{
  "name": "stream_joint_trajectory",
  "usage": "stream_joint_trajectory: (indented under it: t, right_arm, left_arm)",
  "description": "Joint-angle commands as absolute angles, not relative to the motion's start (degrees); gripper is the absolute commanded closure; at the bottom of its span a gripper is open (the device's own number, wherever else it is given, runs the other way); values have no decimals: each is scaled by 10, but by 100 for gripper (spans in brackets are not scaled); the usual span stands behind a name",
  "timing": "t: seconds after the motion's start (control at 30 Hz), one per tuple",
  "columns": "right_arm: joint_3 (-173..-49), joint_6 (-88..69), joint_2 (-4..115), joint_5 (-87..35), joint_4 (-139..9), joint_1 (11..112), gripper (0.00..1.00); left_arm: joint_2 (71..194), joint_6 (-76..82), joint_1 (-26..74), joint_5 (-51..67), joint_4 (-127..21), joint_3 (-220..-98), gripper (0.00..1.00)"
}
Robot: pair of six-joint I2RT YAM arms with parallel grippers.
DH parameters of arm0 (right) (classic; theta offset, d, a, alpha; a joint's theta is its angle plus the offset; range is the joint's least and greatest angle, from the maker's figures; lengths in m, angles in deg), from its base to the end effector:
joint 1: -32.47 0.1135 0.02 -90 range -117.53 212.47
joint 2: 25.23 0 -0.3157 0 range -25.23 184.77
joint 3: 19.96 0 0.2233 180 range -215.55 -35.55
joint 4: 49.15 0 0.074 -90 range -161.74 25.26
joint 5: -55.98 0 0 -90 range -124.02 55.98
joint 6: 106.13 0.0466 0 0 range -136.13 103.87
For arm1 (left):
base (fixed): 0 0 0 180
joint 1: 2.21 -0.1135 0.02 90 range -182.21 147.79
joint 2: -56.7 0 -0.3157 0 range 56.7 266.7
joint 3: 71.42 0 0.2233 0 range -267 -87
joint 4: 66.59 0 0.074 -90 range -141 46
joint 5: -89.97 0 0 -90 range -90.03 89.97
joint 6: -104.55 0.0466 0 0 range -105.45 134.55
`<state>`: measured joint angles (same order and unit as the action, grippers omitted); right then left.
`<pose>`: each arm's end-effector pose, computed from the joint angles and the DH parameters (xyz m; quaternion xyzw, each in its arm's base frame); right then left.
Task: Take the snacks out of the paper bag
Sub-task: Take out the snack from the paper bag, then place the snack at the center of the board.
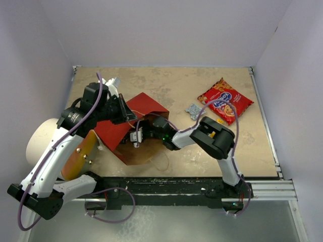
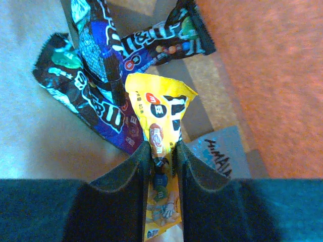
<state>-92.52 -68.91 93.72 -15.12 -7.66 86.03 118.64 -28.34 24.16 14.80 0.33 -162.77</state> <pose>0.2519 0.3665 0.2180 -0.6482 0.3467 0.1255 0.6662 0.1385 -0.0820 0.4293 -0.0713 0.8884 -0.3444 0.2950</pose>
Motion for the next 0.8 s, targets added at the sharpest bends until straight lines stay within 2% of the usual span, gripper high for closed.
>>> stream_joint_trajectory:
  t: [0.0,0.2,0.43,0.53,0.57,0.63,0.7,0.77]
  right_arm:
    - [-857,-634,828,-137,-47,869,71]
    - [-761,-567,645,-124,-138,898,72]
    - [-730,-400,393,-188,-364,933,76]
    - [-751,-316,296,-271,-462,934,80]
    - [-761,-292,274,-311,-491,934,85]
    - [-784,-215,248,-419,-548,934,100]
    - [-836,-121,247,-562,-618,933,98]
    - [-886,-74,264,-653,-680,932,97]
  left_arm:
    - [1197,-286,239,112,-19,-1665,100]
    - [1215,-286,239,82,-47,-1676,100]
    - [1228,-272,235,38,-64,-1682,100]
    - [1227,-268,234,36,-78,-1674,100]
    - [1227,-266,233,36,-82,-1673,100]
    - [1228,-265,231,37,-88,-1675,100]
    - [1231,-264,230,42,-92,-1678,100]
    - [1237,-261,230,50,-93,-1684,100]
